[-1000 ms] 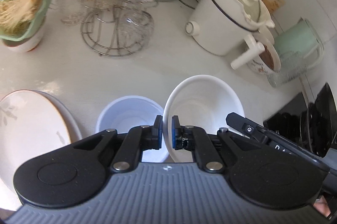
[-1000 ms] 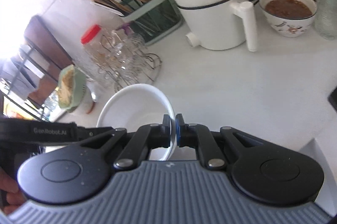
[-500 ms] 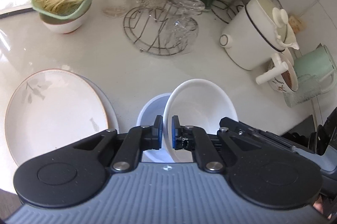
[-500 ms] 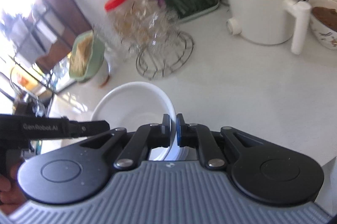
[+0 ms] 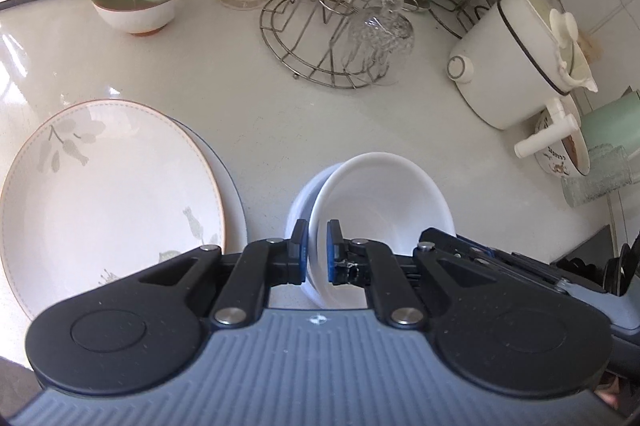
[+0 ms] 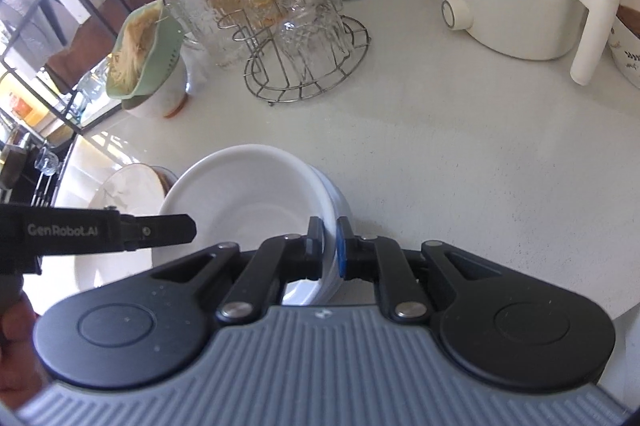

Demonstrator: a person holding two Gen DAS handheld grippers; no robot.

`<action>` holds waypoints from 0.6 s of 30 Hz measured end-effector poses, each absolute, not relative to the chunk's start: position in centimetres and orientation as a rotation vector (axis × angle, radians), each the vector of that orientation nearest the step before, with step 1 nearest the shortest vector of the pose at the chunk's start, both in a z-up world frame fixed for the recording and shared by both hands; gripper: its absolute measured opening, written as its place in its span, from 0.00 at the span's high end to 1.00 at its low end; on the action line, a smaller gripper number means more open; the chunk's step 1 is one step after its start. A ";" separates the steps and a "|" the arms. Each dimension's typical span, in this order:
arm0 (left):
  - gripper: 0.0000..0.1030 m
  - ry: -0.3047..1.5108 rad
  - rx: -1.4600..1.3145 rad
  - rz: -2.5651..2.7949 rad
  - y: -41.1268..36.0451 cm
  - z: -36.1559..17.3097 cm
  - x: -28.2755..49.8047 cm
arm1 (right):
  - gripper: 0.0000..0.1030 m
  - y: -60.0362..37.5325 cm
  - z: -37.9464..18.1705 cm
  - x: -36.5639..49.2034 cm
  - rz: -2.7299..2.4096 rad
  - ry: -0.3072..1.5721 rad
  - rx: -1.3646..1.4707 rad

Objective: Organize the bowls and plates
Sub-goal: 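Lift the white ceramic bowl by its rim with the left tool, then carry the white bowl with the left tool over the leaf-pattern plate stack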

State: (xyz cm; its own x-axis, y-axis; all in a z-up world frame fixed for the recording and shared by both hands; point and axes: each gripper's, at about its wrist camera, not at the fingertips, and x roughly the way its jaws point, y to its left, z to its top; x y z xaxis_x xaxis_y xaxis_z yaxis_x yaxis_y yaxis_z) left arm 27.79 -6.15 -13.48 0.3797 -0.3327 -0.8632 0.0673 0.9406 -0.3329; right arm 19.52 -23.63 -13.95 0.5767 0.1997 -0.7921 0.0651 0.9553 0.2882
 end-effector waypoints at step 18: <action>0.65 1.119 -0.359 -0.249 -4.0 -14.5 28.9 | 0.61 -25.4 -15.0 22.1 0.049 0.974 0.436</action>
